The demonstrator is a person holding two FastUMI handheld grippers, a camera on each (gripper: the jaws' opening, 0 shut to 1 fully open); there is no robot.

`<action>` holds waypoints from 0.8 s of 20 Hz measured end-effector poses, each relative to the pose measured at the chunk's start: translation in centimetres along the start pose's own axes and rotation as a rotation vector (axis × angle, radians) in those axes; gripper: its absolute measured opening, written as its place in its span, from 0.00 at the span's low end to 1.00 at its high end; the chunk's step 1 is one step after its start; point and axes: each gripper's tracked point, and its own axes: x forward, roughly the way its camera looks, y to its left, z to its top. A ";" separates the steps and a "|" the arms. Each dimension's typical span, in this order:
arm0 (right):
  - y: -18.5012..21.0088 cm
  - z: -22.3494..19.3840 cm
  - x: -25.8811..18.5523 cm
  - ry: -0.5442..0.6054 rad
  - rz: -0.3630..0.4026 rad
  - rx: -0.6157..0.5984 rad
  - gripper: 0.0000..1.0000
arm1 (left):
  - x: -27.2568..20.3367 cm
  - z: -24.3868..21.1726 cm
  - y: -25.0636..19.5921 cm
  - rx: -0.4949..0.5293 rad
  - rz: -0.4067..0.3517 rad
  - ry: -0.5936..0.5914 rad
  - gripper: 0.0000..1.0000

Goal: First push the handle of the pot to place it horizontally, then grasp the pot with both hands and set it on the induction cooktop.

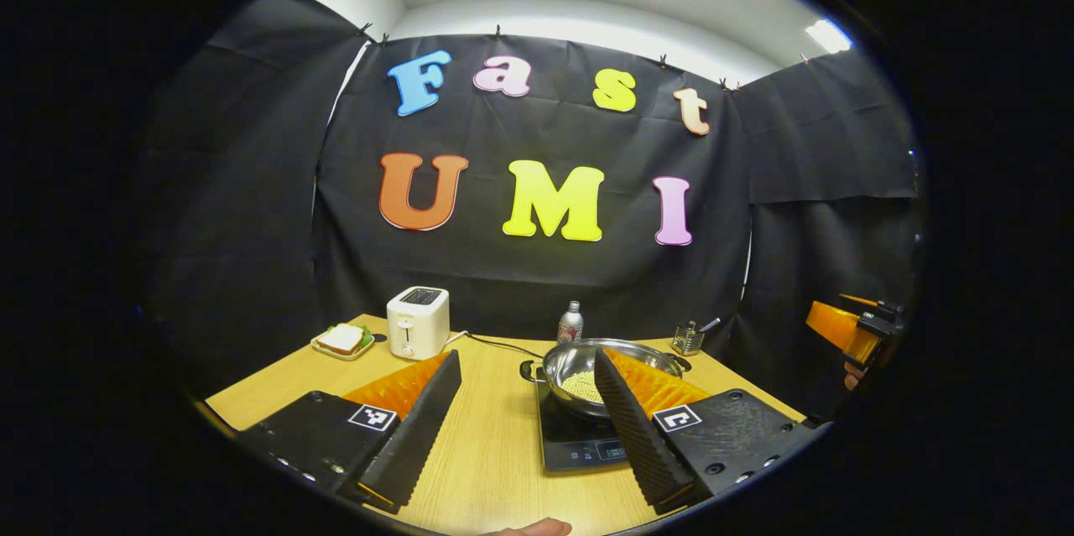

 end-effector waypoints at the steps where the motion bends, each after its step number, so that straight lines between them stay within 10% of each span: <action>1: -0.1 0.7 -0.8 -0.009 -0.006 -0.007 0.99 | -0.7 0.3 0.1 0.013 0.009 -0.005 0.95; 11: -1.2 5.6 -8.9 -0.093 -0.043 -0.033 0.98 | -6.2 3.3 0.2 0.146 0.112 -0.046 0.95; 16: -1.0 6.9 -11.7 -0.192 -0.024 -0.007 0.98 | -8.4 4.3 -1.7 0.133 0.043 -0.100 0.95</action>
